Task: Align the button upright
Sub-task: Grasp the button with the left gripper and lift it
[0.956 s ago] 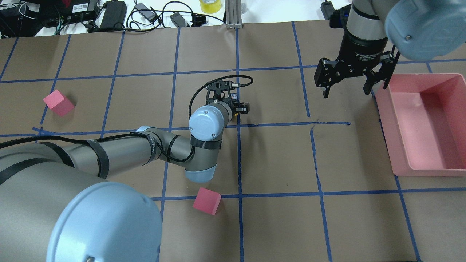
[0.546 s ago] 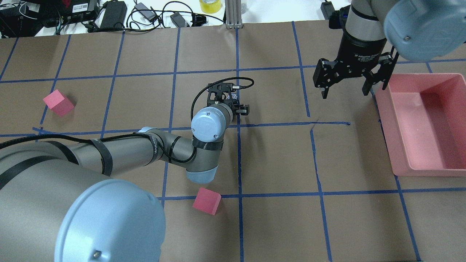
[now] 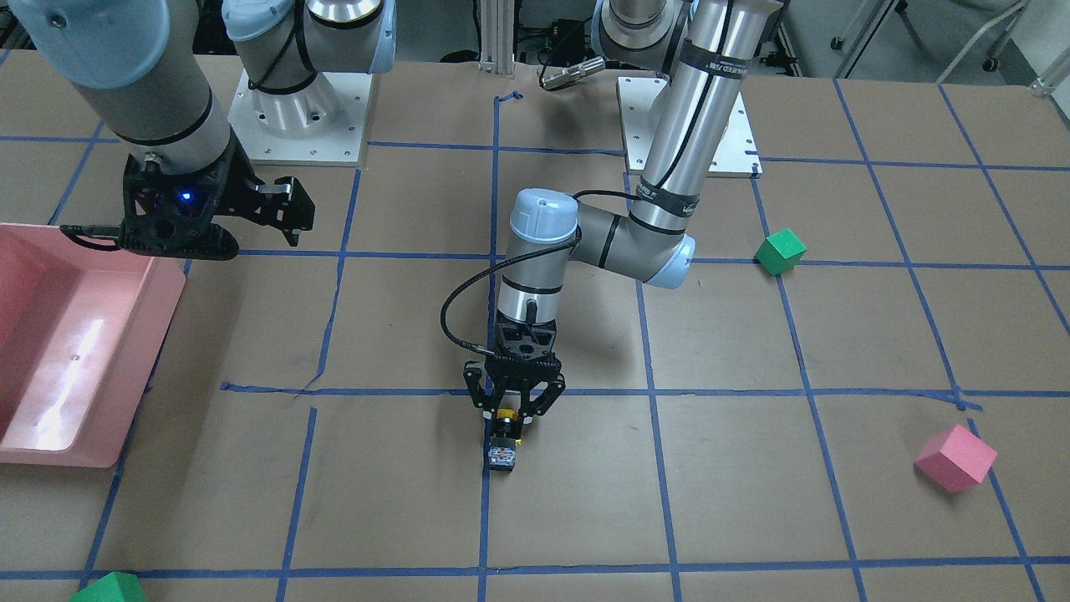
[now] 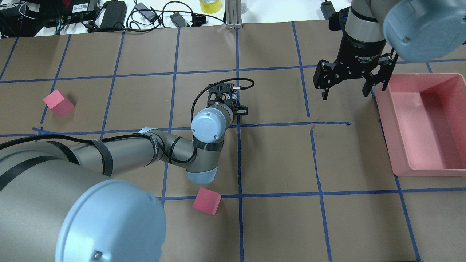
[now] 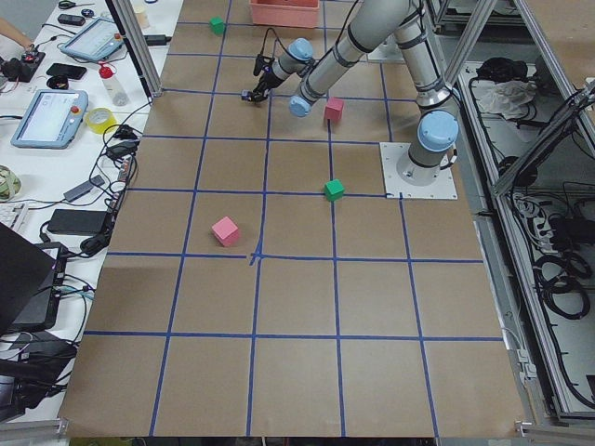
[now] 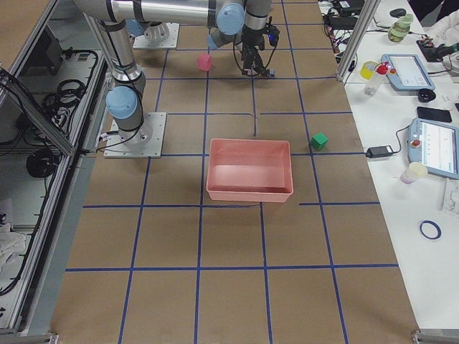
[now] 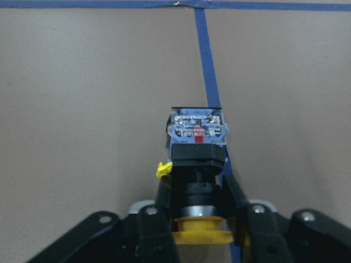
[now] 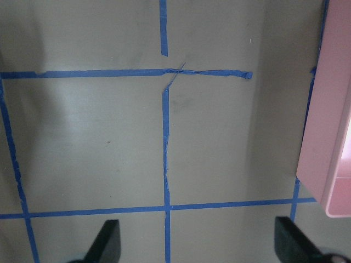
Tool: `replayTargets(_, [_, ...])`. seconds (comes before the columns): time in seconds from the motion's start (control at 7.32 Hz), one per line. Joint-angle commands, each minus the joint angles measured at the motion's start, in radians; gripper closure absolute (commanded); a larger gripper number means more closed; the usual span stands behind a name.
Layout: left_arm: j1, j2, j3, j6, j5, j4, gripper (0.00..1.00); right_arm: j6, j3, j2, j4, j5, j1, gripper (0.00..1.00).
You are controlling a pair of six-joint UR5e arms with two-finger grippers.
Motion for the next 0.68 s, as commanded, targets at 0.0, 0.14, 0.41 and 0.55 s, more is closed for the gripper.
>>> replayTargets(0.0, [-0.006,0.041,0.013,-0.005,-0.01,-0.087,0.97,0.0,0.0,0.0,0.0,0.0,0.0,0.0])
replayTargets(0.14, [-0.009,0.079,0.05,-0.01,-0.005,-0.184,1.0,0.001,0.0,0.0,-0.001,0.0,0.0,0.0])
replayTargets(0.41, [-0.006,0.17,0.173,-0.036,-0.057,-0.516,1.0,0.001,0.0,0.0,0.0,0.0,0.0,0.0])
replayTargets(0.55, [0.008,0.207,0.239,-0.077,-0.093,-0.714,1.0,0.001,0.0,0.0,-0.001,0.0,0.0,0.0])
